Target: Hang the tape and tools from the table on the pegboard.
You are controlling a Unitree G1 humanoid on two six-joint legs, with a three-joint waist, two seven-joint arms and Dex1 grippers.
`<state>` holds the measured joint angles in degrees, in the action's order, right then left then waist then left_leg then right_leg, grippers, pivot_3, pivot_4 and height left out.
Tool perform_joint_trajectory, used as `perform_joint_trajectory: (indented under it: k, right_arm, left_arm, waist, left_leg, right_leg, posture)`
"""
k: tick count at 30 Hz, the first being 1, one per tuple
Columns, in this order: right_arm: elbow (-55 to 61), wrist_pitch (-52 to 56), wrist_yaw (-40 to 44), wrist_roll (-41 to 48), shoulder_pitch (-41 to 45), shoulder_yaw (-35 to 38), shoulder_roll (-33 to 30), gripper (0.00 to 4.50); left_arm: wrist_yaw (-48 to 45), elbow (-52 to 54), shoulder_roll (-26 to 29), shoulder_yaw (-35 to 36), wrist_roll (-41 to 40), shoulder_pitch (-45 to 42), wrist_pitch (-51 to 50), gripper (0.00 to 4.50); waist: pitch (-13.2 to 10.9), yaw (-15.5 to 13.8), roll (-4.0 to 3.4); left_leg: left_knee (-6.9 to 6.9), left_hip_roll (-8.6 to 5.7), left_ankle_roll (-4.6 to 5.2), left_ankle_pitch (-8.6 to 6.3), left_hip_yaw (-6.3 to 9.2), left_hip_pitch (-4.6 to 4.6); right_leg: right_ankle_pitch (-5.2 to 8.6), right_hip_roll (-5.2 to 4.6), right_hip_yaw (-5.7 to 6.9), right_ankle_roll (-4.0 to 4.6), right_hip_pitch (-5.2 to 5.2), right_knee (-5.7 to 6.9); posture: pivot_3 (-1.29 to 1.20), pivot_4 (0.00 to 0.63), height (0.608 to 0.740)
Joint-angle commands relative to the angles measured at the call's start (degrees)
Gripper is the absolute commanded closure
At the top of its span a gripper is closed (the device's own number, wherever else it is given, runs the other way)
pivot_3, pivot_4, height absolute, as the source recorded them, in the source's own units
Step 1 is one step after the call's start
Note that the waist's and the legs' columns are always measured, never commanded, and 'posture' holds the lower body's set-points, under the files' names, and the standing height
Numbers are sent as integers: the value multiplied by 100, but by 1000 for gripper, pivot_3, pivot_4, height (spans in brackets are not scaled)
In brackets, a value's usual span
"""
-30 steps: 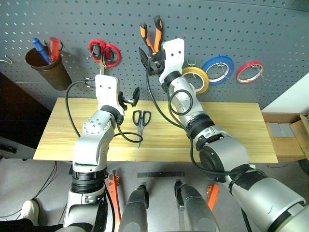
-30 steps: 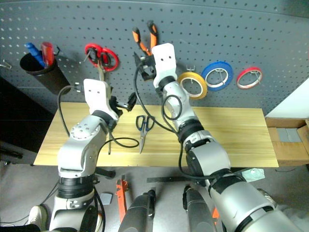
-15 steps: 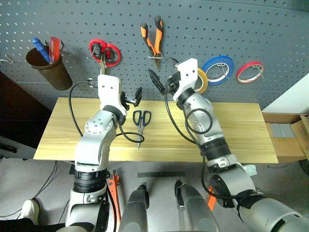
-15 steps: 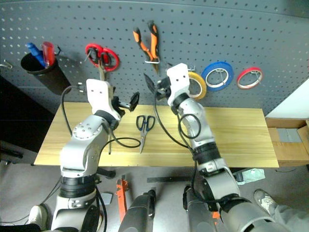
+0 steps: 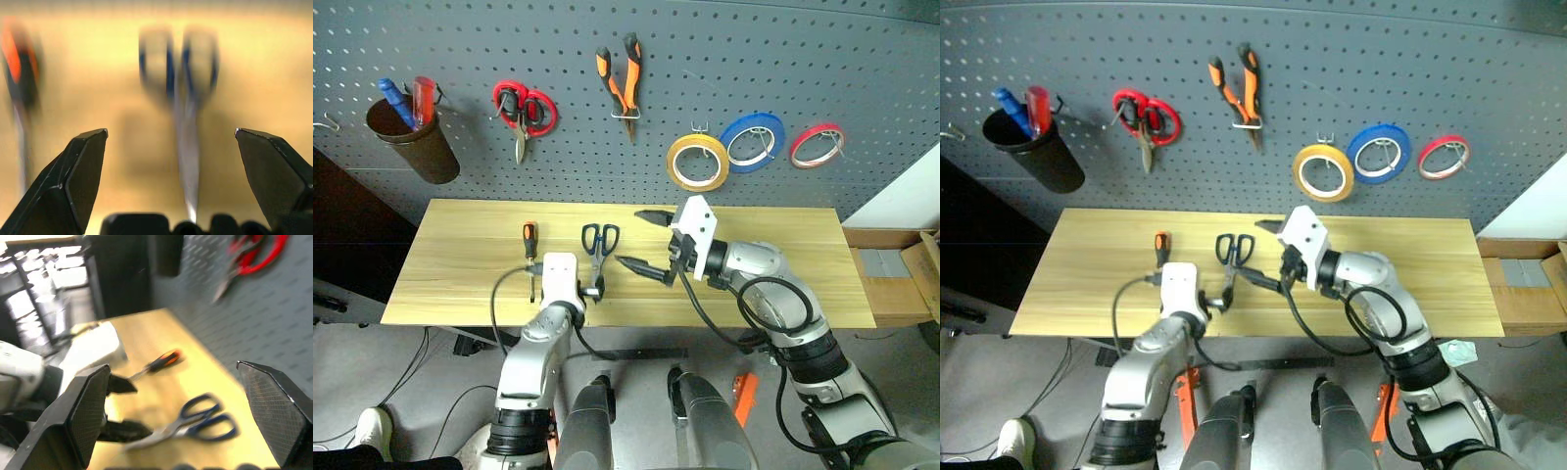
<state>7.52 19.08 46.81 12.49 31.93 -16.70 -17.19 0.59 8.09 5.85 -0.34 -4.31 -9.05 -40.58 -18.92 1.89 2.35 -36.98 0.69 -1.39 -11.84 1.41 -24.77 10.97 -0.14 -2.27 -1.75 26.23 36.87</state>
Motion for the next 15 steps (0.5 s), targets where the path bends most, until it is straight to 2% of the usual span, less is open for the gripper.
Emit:
perform_joint_trajectory:
  k: [1, 6, 15]
  right_arm:
    - [203, -436, 320, -39, -43, -88, -138, 51]
    - [137, -637, 493, -71, -76, -82, -294, 51]
    - [506, -328, 591, 57, -191, -135, -402, 51]
  left_arm:
    - [55, -148, -25, -170, 215, -78, 210, 0]
    - [37, -841, 9, -234, 392, -413, 376, 0]
    - [-13, -1832, 82, -129, 528, -1104, 538, 0]
  waist:
    - [0, 7, 0]
    - [-2, 21, -3]
    - [-4, 85, -3]
  left_leg:
    - [0, 1, 0, 0, 1, 1]
    - [3, 0, 1, 0, -8, 1]
    - [6, -2, 0, 0, -7, -2]
  right_leg:
    - [1, 5, 2, 1, -2, 0]
    - [3, 13, -4, 1, -1, -5]
    - [6, 9, -3, -5, -1, -5]
  posture:
    - [-48, 351, 740]
    - [-75, 358, 740]
    - [-101, 366, 740]
